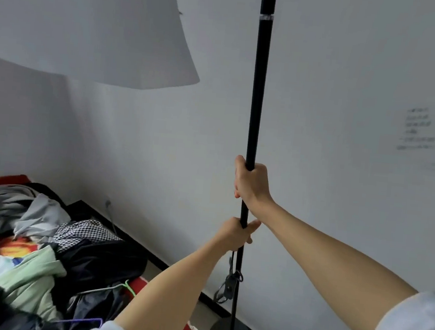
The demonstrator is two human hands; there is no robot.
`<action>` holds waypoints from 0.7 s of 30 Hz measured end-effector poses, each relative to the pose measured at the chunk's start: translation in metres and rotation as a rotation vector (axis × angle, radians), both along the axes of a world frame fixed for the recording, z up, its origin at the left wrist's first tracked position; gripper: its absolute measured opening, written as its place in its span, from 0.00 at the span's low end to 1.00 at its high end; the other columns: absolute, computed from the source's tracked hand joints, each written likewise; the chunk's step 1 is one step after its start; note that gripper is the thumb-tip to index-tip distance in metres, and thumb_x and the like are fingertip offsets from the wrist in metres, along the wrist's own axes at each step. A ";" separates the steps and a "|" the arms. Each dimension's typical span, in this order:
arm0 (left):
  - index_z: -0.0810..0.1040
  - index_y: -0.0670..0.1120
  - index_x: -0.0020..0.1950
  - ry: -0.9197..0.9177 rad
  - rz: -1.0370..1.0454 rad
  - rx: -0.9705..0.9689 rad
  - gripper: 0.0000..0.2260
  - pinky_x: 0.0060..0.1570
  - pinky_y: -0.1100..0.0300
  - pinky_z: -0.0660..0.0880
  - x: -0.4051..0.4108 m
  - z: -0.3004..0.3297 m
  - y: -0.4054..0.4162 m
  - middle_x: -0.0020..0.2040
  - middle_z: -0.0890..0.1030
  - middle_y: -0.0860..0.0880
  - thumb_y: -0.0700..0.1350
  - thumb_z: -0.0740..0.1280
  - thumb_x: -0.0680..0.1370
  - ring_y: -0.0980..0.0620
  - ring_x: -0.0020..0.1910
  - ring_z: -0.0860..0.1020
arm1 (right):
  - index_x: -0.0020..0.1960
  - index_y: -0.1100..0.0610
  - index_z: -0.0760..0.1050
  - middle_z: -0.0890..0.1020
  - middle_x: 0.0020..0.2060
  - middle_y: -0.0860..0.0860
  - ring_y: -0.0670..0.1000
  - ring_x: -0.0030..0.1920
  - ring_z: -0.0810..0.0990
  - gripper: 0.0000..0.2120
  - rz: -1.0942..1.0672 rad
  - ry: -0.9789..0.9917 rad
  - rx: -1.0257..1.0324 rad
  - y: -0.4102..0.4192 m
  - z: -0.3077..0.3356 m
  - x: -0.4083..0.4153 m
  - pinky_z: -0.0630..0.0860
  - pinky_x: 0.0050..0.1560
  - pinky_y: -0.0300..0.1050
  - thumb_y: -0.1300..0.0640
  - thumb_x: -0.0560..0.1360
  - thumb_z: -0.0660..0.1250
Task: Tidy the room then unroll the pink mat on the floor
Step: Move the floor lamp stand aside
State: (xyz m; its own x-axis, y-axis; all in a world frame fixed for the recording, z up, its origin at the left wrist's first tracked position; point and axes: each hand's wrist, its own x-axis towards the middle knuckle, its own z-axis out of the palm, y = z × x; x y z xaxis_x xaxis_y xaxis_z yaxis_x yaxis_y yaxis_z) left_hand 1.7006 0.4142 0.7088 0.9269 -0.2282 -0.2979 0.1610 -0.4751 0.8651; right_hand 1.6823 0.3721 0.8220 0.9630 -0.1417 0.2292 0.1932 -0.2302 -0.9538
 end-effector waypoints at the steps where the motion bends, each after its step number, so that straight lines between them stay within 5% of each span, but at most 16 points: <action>1: 0.75 0.44 0.37 0.002 -0.001 0.001 0.19 0.39 0.57 0.72 0.010 -0.001 0.000 0.45 0.79 0.44 0.58 0.60 0.77 0.50 0.35 0.72 | 0.25 0.54 0.55 0.60 0.19 0.50 0.50 0.20 0.59 0.23 0.009 0.009 0.005 -0.002 -0.002 0.010 0.63 0.22 0.37 0.57 0.77 0.56; 6: 0.79 0.41 0.50 -0.042 -0.009 0.041 0.16 0.52 0.53 0.76 0.064 -0.006 0.004 0.54 0.83 0.44 0.53 0.61 0.78 0.48 0.48 0.77 | 0.24 0.54 0.55 0.59 0.13 0.44 0.46 0.16 0.58 0.23 0.078 0.046 0.034 -0.008 -0.021 0.072 0.63 0.21 0.35 0.57 0.77 0.56; 12: 0.77 0.42 0.53 0.017 0.120 0.141 0.16 0.29 0.63 0.67 0.118 -0.037 0.009 0.50 0.81 0.45 0.53 0.59 0.79 0.54 0.29 0.69 | 0.24 0.54 0.55 0.60 0.13 0.44 0.44 0.16 0.58 0.23 0.258 0.150 0.084 -0.003 -0.063 0.149 0.63 0.22 0.38 0.58 0.76 0.58; 17: 0.73 0.44 0.48 0.057 0.176 0.249 0.12 0.31 0.62 0.63 0.138 -0.073 0.033 0.41 0.75 0.47 0.52 0.59 0.79 0.54 0.29 0.66 | 0.26 0.54 0.57 0.60 0.16 0.46 0.47 0.20 0.58 0.22 0.275 0.214 0.089 0.017 -0.109 0.182 0.60 0.27 0.41 0.59 0.76 0.58; 21: 0.72 0.49 0.65 0.135 0.218 0.289 0.16 0.36 0.61 0.69 0.152 -0.094 0.057 0.56 0.78 0.44 0.51 0.55 0.80 0.49 0.43 0.74 | 0.26 0.55 0.57 0.61 0.22 0.52 0.52 0.26 0.59 0.21 0.231 0.282 0.079 0.032 -0.146 0.204 0.61 0.36 0.46 0.59 0.76 0.58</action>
State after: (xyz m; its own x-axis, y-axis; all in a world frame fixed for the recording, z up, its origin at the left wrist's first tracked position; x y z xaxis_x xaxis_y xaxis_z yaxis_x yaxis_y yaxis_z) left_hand 1.8529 0.4715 0.6149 0.8926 0.0811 -0.4436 0.3883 -0.6384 0.6646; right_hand 1.8863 0.4042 0.6756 0.9954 0.0804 -0.0528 -0.0416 -0.1351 -0.9900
